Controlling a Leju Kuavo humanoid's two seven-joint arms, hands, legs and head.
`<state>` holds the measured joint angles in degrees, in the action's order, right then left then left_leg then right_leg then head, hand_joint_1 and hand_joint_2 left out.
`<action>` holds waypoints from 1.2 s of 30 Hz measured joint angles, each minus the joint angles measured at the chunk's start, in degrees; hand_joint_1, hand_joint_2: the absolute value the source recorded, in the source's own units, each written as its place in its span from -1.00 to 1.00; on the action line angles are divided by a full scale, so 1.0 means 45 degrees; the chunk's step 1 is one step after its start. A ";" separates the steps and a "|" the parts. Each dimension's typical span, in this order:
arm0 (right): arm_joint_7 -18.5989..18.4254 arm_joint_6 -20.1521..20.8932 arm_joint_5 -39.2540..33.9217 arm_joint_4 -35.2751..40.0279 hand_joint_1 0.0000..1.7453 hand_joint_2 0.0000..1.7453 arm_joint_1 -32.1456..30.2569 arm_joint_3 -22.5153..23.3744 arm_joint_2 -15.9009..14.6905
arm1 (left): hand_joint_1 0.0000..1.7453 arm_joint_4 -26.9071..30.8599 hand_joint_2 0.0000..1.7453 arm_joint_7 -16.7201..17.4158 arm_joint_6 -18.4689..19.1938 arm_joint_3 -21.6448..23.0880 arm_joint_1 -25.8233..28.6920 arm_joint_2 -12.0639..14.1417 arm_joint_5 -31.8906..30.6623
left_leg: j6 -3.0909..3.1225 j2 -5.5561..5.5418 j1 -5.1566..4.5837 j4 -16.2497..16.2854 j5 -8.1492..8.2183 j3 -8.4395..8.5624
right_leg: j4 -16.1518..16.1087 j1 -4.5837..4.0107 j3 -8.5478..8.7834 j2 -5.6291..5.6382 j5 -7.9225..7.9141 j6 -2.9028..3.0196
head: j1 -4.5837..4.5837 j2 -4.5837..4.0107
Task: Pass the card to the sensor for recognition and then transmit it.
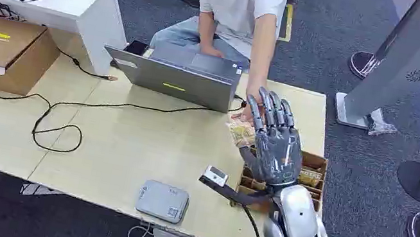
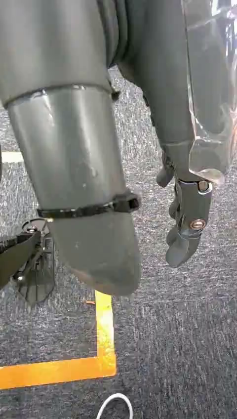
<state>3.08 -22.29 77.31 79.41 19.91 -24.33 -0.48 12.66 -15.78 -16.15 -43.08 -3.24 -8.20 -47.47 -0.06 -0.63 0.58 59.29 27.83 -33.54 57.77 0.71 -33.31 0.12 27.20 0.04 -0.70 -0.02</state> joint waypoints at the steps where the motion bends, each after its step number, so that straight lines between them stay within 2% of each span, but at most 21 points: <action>1: 0.0000 0.0000 0.0000 -0.0005 -1.00 1.00 0.0000 0.0004 0.0000 | -1.00 0.0005 -1.00 0.0000 -0.0015 0.0000 0.0000 0.0000 0.0000 | 0.0000 0.0000 0.0000 0.0000 0.0000 0.0000 | 0.0000 0.0000 0.0000 0.0000 0.0000 0.0000 | 0.0000 0.0000; 11: 0.0000 0.0000 0.0000 -0.0024 -1.00 1.00 0.0010 0.0000 0.0000 | -1.00 0.0005 -1.00 -0.0004 -0.0029 -0.0005 0.0000 -0.0005 0.0000 | 0.0000 0.0000 0.0000 0.0000 0.0000 0.0000 | 0.0000 0.0000 0.0000 0.0000 0.0000 0.0000 | 0.0000 0.0000; 12: 0.0000 0.0000 0.0000 -0.0024 -0.70 1.00 0.0010 0.0000 0.0000 | -1.00 0.0005 -1.00 -0.0004 -0.0029 -0.0005 0.0000 -0.0005 0.0005 | 0.0000 0.0000 0.0000 0.0000 0.0000 0.0000 | 0.0000 0.0000 0.0000 0.0000 0.0000 0.0000 | 0.0000 0.0000; 13: 0.0000 0.0000 0.0000 -0.0024 0.38 1.00 0.0010 0.0000 0.0000 | -1.00 0.0005 -1.00 -0.0004 -0.0024 -0.0005 0.0000 -0.0005 0.0005 | 0.0000 0.0000 0.0000 0.0000 0.0000 0.0000 | 0.0000 0.0000 0.0000 0.0000 0.0000 0.0000 | 0.0000 0.0000; 14: 0.0000 0.0000 0.0000 -0.0024 1.00 1.00 0.0010 0.0000 0.0000 | -1.00 0.0000 -1.00 -0.0004 -0.0024 -0.0005 0.0000 -0.0005 0.0005 | 0.0000 0.0000 0.0000 0.0000 0.0000 0.0000 | 0.0000 0.0000 0.0000 0.0000 0.0000 0.0000 | 0.0000 0.0000; 36: 0.0000 0.0194 -0.0078 -0.0131 1.00 1.00 0.0152 -0.0131 0.0000 | -1.00 0.0004 -1.00 -0.0024 -0.0058 -0.0024 0.0000 -0.0015 0.0039 | 0.0000 0.0000 0.0000 0.0000 0.0000 0.0000 | 0.0000 0.0000 0.0000 0.0000 0.0000 0.0000 | 0.0000 0.0000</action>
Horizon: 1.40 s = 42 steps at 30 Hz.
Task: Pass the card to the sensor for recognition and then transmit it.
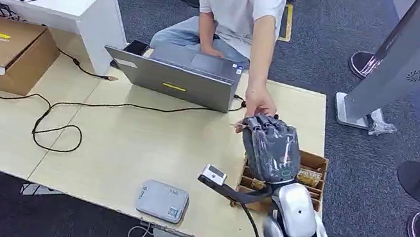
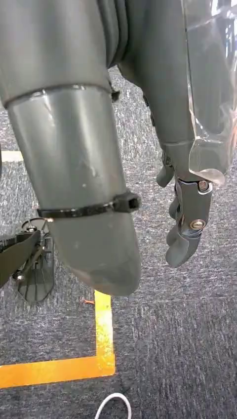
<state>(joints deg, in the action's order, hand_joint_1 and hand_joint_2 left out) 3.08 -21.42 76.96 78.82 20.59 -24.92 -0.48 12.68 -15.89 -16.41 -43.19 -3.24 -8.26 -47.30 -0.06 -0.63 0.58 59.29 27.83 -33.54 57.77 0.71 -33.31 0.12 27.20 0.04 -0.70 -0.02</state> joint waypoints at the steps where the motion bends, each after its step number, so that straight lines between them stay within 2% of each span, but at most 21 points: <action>1: 0.0000 0.0000 0.0000 0.0000 1.00 1.00 0.0004 -0.0010 0.0000 | -1.00 0.0000 -1.00 0.0000 -0.0005 0.0000 0.0000 0.0000 0.0005 | 0.0000 0.0000 0.0000 0.0000 0.0000 0.0000 | 0.0000 0.0000 0.0000 0.0000 0.0000 0.0000 | 0.0000 0.0000; 31: 0.0150 0.0049 -0.0397 -0.0097 1.00 1.00 0.0068 -0.0141 0.0000 | -1.00 -0.0005 -1.00 -0.0005 -0.0005 -0.0194 -0.0003 -0.0005 0.0005 | 0.0000 0.0000 0.0000 0.0000 0.0000 0.0002 | 0.0000 0.0000 0.0000 0.0001 0.0000 0.0000 | 0.0000 0.0000; 35: 0.0540 0.0122 -0.1434 0.0151 1.00 1.00 0.0055 -0.0165 0.0000 | -1.00 -0.0004 -1.00 -0.0078 -0.0005 -0.0204 -0.0002 0.0000 0.0010 | 0.0000 0.0000 0.0000 0.0000 0.0000 0.0002 | 0.0000 0.0000 0.0000 0.0001 0.0000 0.0000 | 0.0005 0.0000; 42: 0.1772 0.1587 -0.5315 0.1155 1.00 1.00 -0.0207 -0.0233 -0.0005 | -1.00 0.0000 -1.00 -0.0121 -0.0005 -0.0233 -0.0002 -0.0005 0.0039 | 0.0000 0.0001 0.0000 0.0000 0.0000 0.0002 | 0.0000 0.0000 -0.0002 0.0001 0.0000 0.0000 | 0.0000 0.0000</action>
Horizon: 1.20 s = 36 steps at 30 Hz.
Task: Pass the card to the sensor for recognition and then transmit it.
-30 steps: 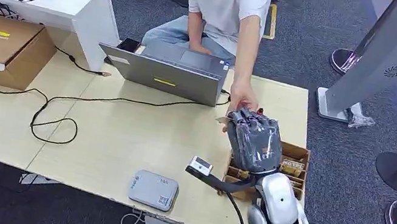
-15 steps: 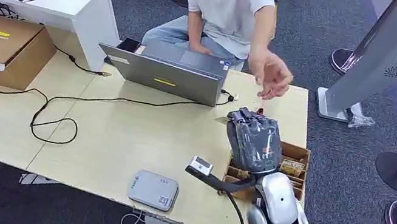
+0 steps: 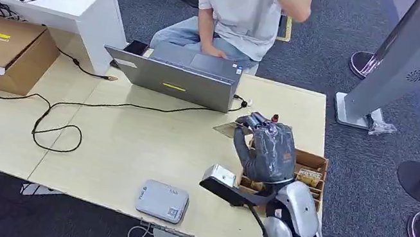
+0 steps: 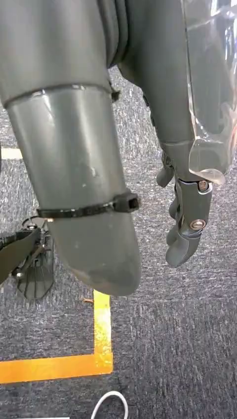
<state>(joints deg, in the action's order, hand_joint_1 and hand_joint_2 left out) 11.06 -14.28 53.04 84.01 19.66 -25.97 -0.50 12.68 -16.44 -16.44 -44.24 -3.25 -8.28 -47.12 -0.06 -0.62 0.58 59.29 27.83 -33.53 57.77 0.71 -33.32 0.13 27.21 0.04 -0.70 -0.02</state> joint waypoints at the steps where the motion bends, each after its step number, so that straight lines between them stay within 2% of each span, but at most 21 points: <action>1: 0.0131 0.0247 -0.0452 0.0167 1.00 1.00 -0.0041 -0.0034 0.0000 | -1.00 0.0000 -1.00 -0.0005 0.0005 -0.0010 0.0000 0.0000 0.0000 | 0.0000 0.0001 0.0000 0.0000 0.0000 0.0000 | 0.0000 0.0000 0.0000 0.0001 0.0000 0.0000 | 0.0000 0.0000; 9: 0.0865 0.3065 -0.4927 0.1394 1.00 1.00 -0.0428 -0.0277 -0.0165 | -1.00 0.0000 -1.00 0.0010 0.0088 -0.0044 -0.0009 0.0000 -0.0039 | 0.0000 0.0001 0.0000 0.0000 0.0000 0.0000 | 0.0000 -0.0001 0.0000 0.0001 0.0000 0.0000 | 0.0000 0.0000; 18: 0.1108 0.5335 -0.7940 0.1643 1.00 1.00 -0.0465 -0.0447 -0.0496 | -1.00 -0.0005 -1.00 0.0029 0.0136 -0.0044 -0.0052 0.0000 -0.0058 | 0.0000 0.0001 0.0000 0.0001 0.0000 0.0001 | 0.0000 0.0000 0.0001 0.0001 0.0000 -0.0001 | 0.0000 0.0000; 30: 0.1065 0.7060 -1.0374 0.1628 1.00 1.00 -0.0465 -0.1103 -0.0753 | -1.00 0.0000 -1.00 0.0029 0.0151 -0.0044 -0.0128 -0.0005 -0.0073 | 0.0000 0.0002 0.0001 0.0001 0.0000 0.0001 | 0.0000 0.0000 0.0001 0.0002 0.0000 -0.0001 | 0.0004 0.0000; 36: 0.1011 0.7380 -1.0694 0.1468 1.00 1.00 -0.0468 -0.1579 -0.0855 | -1.00 -0.0005 -1.00 0.0029 0.0151 -0.0044 -0.0140 -0.0005 -0.0073 | 0.0000 0.0002 0.0000 0.0001 0.0000 0.0001 | 0.0000 0.0000 0.0001 0.0002 0.0000 -0.0001 | 0.0000 0.0000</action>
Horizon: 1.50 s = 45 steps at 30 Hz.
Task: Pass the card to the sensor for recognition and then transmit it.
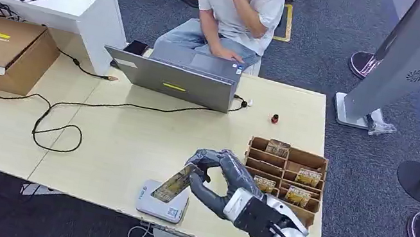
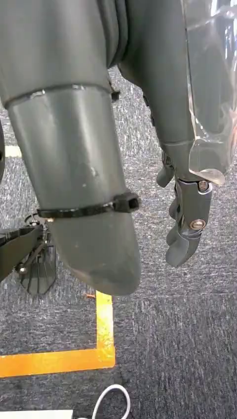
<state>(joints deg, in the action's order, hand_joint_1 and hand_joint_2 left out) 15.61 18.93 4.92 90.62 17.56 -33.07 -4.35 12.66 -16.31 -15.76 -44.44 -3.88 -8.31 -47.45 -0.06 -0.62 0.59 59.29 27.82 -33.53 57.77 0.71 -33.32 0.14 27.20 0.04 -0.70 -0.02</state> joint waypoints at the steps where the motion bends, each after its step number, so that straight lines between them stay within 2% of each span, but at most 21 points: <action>1: -0.0010 0.0024 0.0000 -0.0044 1.00 1.00 0.0001 -0.0063 -0.0015 | -1.00 0.0005 -1.00 0.0000 0.0000 0.0000 -0.0006 0.0000 0.0000 | 0.0000 0.0000 0.0000 0.0000 0.0000 0.0000 | 0.0000 0.0000 0.0000 0.0000 0.0000 0.0000 | 0.0000 0.0000; 32: -0.0321 0.0325 0.0272 -0.2516 1.00 1.00 0.0757 -0.2011 -0.0121 | -1.00 0.0005 -1.00 0.0209 0.0058 -0.0005 -0.0074 -0.0010 -0.0010 | 0.0000 -0.0001 0.0001 0.0000 0.0000 -0.0001 | 0.0001 0.0000 0.0001 -0.0002 0.0000 0.0000 | 0.0000 0.0000; 45: -0.0996 -0.0229 0.1011 -0.3269 1.00 1.00 0.1114 -0.2516 -0.0121 | -1.00 0.0005 -1.00 0.0325 0.0214 -0.0005 -0.0092 0.0005 -0.0024 | 0.0000 -0.0001 0.0000 0.0000 0.0000 -0.0002 | 0.0001 0.0000 0.0001 -0.0003 0.0000 0.0000 | 0.0005 0.0000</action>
<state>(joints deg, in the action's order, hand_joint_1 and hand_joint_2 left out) 11.12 17.90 9.47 75.91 22.57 -44.39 -4.90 12.68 -14.84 -14.80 -44.46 -4.30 -8.28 -47.56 -0.06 -0.62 0.59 59.29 27.82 -33.54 57.78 0.71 -33.31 0.13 27.20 0.04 -0.68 -0.02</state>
